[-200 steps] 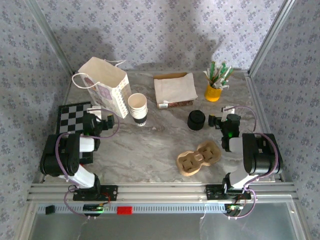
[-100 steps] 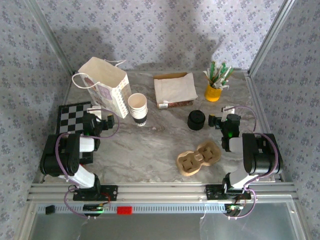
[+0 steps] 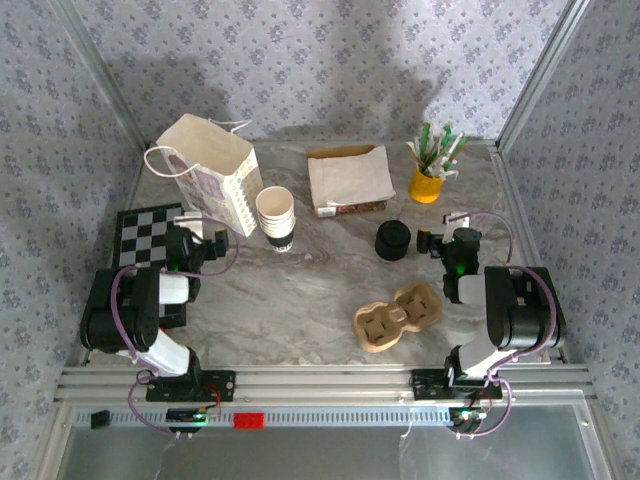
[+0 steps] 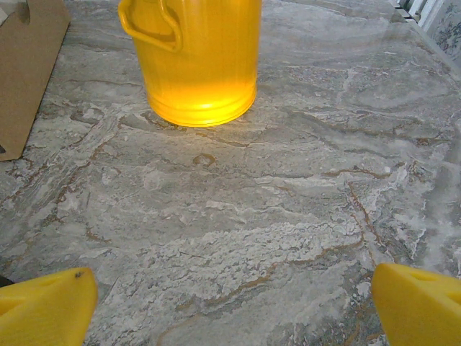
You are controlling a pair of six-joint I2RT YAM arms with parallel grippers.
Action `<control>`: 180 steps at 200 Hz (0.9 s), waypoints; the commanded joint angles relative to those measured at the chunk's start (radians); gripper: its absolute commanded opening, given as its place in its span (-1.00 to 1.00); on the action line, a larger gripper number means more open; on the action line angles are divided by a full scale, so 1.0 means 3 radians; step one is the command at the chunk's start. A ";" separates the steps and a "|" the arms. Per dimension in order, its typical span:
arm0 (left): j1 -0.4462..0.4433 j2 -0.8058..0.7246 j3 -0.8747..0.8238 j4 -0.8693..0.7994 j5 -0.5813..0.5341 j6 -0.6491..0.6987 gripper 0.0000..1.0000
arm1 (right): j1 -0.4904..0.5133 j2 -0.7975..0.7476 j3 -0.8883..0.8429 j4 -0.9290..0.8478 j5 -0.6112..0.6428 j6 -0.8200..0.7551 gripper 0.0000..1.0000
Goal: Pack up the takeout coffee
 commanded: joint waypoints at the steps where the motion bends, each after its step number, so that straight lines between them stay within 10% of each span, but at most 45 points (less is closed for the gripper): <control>1: 0.0022 -0.0113 0.0064 0.0026 0.0036 0.0016 1.00 | -0.0005 -0.0034 0.0048 0.0066 -0.0027 -0.0037 0.99; 84: 0.0022 -0.1109 -0.0027 -0.0770 0.0034 -0.0166 1.00 | -0.0005 -0.0800 0.0152 -0.0768 0.0235 0.0126 0.99; 135: 0.0023 -0.1912 -0.0038 -0.1377 0.0067 -0.0731 1.00 | -0.0266 -0.1382 0.0648 -0.2391 0.0226 0.1624 0.99; 180: 0.0046 -0.2225 0.0246 -0.2404 -0.0355 -0.1855 1.00 | -0.0711 -0.1359 0.0720 -0.2738 -0.0683 0.2086 0.99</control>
